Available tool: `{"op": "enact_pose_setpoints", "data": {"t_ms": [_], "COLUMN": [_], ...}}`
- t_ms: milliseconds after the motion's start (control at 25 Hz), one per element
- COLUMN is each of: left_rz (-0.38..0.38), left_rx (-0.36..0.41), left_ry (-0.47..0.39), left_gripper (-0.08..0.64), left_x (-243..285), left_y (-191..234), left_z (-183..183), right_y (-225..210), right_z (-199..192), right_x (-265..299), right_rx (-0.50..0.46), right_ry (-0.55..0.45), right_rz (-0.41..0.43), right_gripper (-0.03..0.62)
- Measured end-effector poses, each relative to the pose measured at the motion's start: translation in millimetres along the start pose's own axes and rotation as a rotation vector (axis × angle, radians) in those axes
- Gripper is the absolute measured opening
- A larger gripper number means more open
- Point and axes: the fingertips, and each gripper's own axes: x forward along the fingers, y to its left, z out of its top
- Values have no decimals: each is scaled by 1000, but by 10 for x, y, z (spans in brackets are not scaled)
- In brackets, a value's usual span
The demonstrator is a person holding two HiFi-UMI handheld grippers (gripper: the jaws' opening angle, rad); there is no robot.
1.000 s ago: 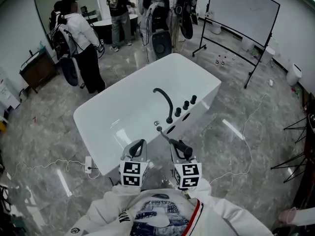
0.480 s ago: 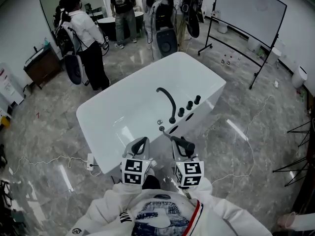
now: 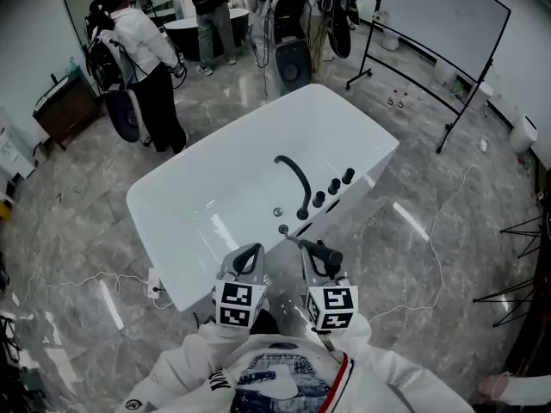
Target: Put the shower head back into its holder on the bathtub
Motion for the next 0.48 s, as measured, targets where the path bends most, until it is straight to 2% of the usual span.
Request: {"op": "enact_pose_setpoints", "data": {"t_ms": [480], "left_rz": [-58], "left_rx": [-5], "left_ry": [27], "left_gripper": [0], "left_x": [458], "left_y": [314], "left_z": [37], "right_y": [-38], "right_z": [-20], "right_x": [470], "right_rx": [11], "right_ry": [49], "right_rz": [-43], "right_gripper": [138]}}
